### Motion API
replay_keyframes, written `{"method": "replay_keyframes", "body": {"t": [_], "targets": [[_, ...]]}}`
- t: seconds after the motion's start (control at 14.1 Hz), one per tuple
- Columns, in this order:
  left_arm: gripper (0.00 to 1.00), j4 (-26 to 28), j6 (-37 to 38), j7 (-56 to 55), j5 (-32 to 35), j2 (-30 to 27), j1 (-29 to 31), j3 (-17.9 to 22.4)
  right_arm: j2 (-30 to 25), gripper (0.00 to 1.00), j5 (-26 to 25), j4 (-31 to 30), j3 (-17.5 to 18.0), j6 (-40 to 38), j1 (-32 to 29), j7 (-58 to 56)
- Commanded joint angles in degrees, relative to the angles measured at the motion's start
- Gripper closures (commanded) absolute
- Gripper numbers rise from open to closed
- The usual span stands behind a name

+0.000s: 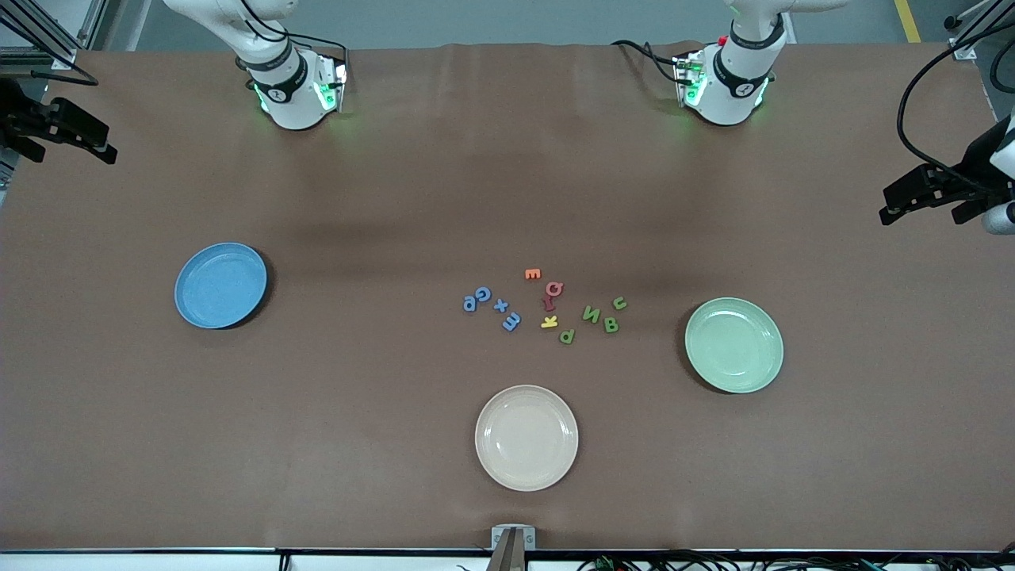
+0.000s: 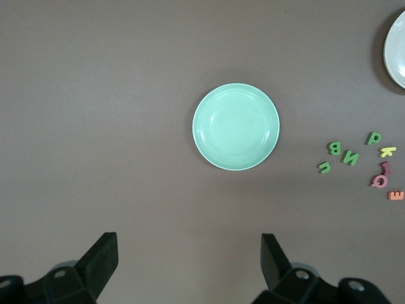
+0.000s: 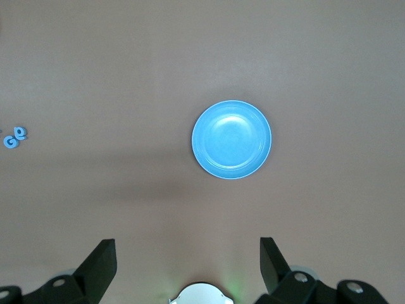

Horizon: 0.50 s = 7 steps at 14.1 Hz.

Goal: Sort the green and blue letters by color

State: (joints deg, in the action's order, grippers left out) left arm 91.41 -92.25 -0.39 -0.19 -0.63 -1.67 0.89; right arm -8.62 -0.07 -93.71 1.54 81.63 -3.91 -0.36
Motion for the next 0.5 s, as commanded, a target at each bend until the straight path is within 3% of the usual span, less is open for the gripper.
{"method": "replay_keyframes", "body": {"t": [0.0, 0.43], "targets": [[0.01, -0.71, 1.02, -0.32, -1.04, 0.01, 0.18, 0.08, -1.22, 0.00, 0.86, -1.04, 0.31, 0.02, -0.57, 0.80], [0.01, -0.62, 1.72, -0.84, -1.21, 0.10, -0.17, 0.08, -0.44, 0.00, 0.86, 1.24, 0.31, -1.22, -0.48, 0.54]]}}
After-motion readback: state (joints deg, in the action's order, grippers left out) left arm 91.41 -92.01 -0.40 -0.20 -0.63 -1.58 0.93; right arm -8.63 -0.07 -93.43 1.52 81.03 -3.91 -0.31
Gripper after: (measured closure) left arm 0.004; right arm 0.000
